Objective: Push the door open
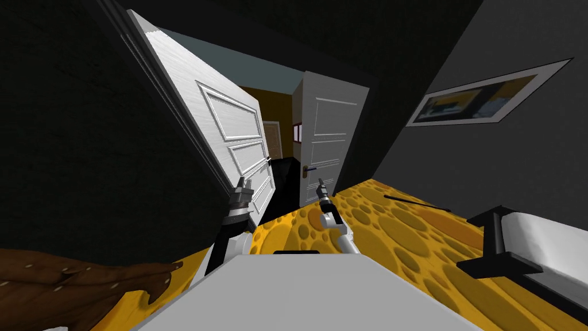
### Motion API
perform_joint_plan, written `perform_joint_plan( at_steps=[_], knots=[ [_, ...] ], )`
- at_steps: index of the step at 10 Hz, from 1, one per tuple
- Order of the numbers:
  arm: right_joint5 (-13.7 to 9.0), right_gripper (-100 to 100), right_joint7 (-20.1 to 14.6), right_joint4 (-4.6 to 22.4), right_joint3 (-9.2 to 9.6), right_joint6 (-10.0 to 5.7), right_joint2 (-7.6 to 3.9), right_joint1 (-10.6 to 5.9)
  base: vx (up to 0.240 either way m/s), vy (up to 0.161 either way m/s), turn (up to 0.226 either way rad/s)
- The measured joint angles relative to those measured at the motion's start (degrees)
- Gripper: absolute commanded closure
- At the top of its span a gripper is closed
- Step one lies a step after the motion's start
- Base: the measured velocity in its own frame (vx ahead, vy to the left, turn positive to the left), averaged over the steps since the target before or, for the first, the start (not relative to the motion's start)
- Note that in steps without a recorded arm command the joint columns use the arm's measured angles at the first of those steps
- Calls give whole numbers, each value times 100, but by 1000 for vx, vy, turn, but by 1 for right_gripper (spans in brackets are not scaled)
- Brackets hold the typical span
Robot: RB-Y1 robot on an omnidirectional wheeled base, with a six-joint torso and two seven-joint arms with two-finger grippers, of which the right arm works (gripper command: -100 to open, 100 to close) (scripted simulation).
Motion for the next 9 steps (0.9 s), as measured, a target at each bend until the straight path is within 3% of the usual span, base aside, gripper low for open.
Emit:
perform_joint_plan(
  at_steps=[3,9],
  knots=[
    [-87,-100,109,367,27,19,34,-230,50,-113,92],
    [-260,-100,275,929,107,48,49,-532,51,-116,92]
  ],
)
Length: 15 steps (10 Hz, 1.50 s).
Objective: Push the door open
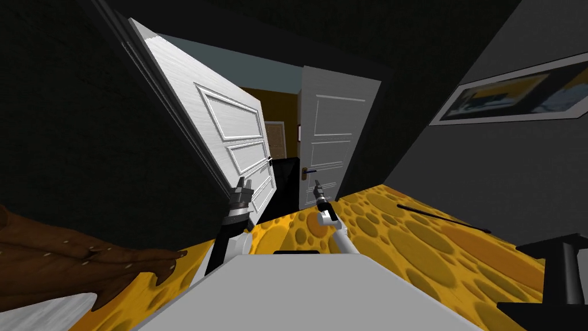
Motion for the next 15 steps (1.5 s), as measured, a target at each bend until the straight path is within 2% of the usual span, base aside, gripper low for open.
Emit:
perform_joint_plan(
  at_steps=[8,14,15],
  knots=[
    [-276,-100,287,1070,116,18,120,-618,59,-157,122],
    [-464,-100,487,1739,189,63,250,-1012,61,-147,95],
    [-489,-100,541,1810,187,85,305,-1059,30,-75,23]
  ],
)
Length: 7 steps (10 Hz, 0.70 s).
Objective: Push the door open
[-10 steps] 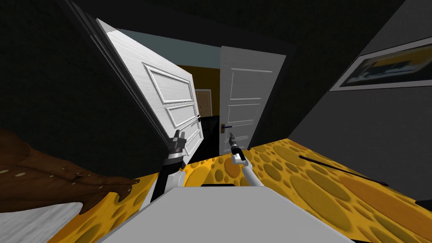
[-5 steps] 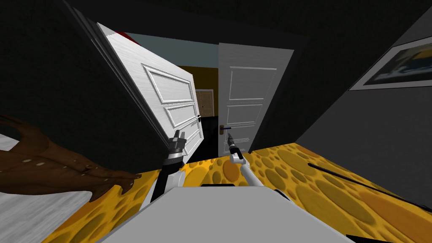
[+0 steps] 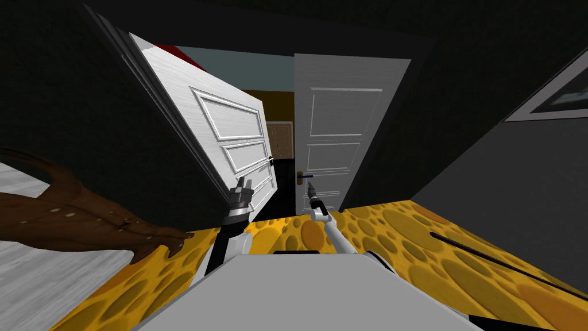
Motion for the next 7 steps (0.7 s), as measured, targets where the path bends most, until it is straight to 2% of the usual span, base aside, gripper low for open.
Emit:
perform_joint_plan(
  at_steps=[1,4,7],
  knots=[
    [-3,-100,16,6,-1,8,6,-6,108,-7,23],
    [0,-100,6,27,-32,-10,-75,-4,210,32,25],
    [4,-100,-13,80,-63,-47,-106,-19,183,11,27]
  ],
)
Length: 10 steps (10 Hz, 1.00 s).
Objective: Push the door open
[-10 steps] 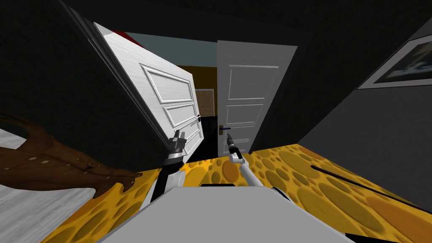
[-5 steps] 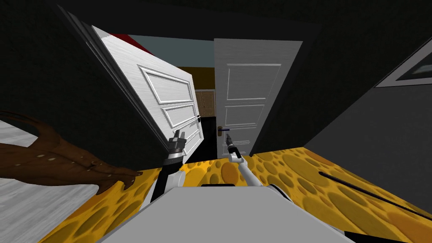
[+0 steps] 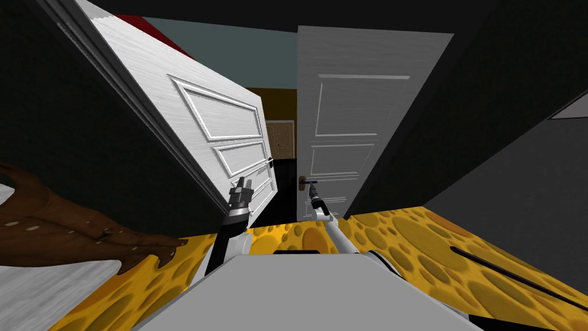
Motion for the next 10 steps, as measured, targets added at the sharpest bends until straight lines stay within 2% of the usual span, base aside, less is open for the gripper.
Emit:
perform_joint_plan(
  at_steps=[4,5,10],
  knots=[
    [5,-100,-11,54,-49,-36,54,-14,162,15,21],
    [5,100,-12,54,-50,-37,56,-16,-8,-3,-4],
    [5,100,-12,63,-45,-26,56,-8,-14,-3,2]
  ],
)
